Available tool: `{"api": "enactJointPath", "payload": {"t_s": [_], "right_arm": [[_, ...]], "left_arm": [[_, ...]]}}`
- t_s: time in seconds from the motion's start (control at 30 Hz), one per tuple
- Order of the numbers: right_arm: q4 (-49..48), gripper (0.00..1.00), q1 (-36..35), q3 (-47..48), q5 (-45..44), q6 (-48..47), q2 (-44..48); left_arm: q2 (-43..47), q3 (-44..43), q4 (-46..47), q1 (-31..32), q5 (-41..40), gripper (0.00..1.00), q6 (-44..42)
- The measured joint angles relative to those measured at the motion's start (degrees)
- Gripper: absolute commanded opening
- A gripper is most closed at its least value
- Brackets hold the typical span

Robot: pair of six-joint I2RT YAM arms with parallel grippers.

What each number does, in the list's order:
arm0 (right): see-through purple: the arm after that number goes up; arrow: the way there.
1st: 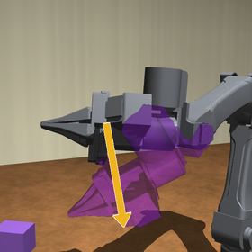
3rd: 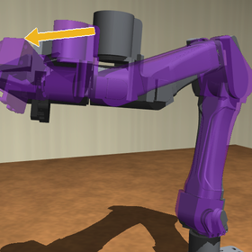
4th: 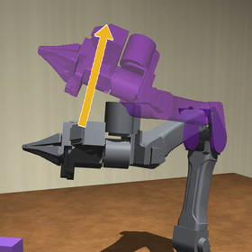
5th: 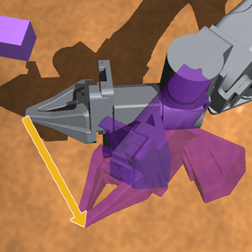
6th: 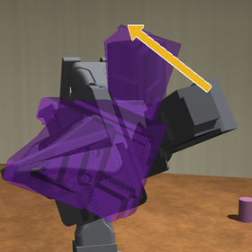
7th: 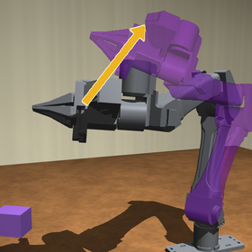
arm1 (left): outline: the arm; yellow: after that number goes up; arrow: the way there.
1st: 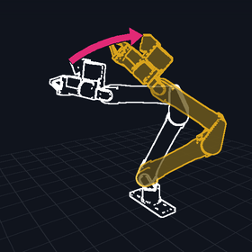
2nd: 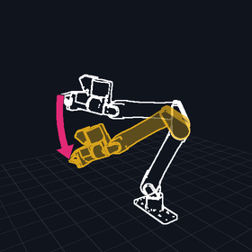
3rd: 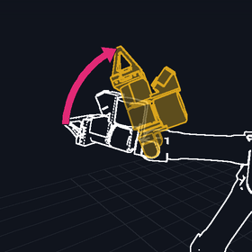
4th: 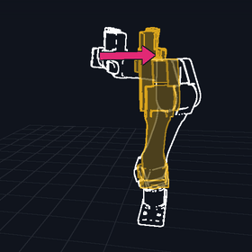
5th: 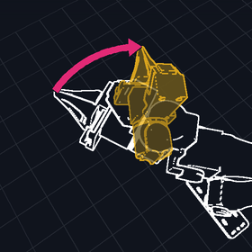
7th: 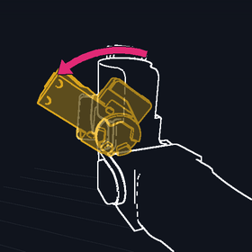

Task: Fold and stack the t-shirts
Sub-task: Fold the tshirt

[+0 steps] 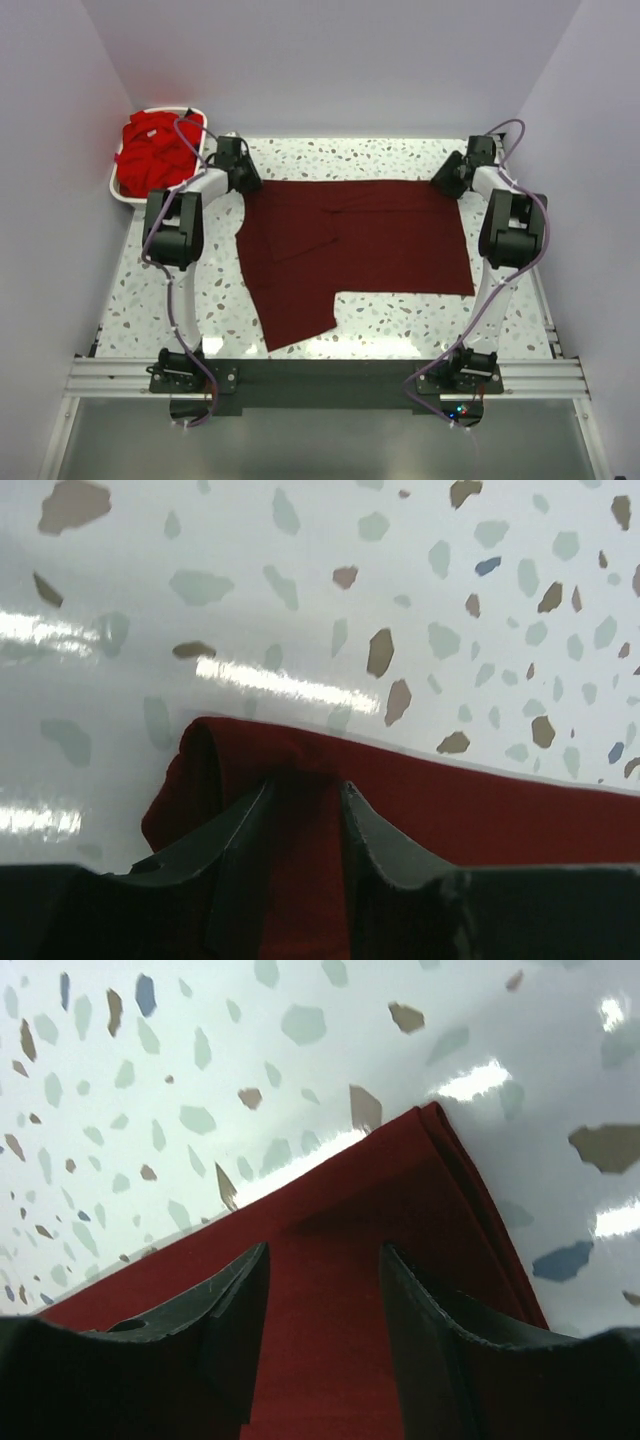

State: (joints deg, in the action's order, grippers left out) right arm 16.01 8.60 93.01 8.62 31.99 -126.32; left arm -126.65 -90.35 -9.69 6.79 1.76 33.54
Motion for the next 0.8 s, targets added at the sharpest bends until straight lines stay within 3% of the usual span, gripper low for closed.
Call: {"api": "enactJointPath", "payload": {"t_s": [0.07, 0.1, 0.13, 0.23, 0.43, 0.6, 0.8], "right_arm": [[0.68, 0.55, 0.02, 2.75, 0.39, -0.07, -1.57], [1.27, 0.57, 0.02, 4.28, 0.79, -0.09, -2.36], [2.16, 0.64, 0.04, 5.73, 1.36, -0.24, -2.86], [5.46, 0.72, 0.09, 7.87, 1.64, -1.46, -2.78], [12.13, 0.81, -0.33, 1.44, 1.03, -3.93, 6.64], [16.57, 0.82, -4.02, -11.17, -3.37, -5.75, 23.93], [19.65, 0.82, -15.26, -26.47, -6.73, -6.71, 42.69]], "left_arm": [[-1.86, -3.23, -0.81, -0.33, 1.03, 0.43, -0.55], [-2.45, -4.42, -1.25, -0.42, 1.25, 0.50, -0.85], [-2.99, -5.95, -2.27, -0.48, 1.53, 0.54, -1.44], [-2.91, -7.43, -4.50, -0.55, 1.36, 0.64, -2.58], [6.95, 0.07, -8.96, 0.39, -2.86, 0.84, -3.34], [28.09, 16.59, -9.70, 4.85, -6.73, 0.84, -2.95], [49.94, 34.58, -12.96, 11.47, -8.20, 0.77, -1.44]]}}
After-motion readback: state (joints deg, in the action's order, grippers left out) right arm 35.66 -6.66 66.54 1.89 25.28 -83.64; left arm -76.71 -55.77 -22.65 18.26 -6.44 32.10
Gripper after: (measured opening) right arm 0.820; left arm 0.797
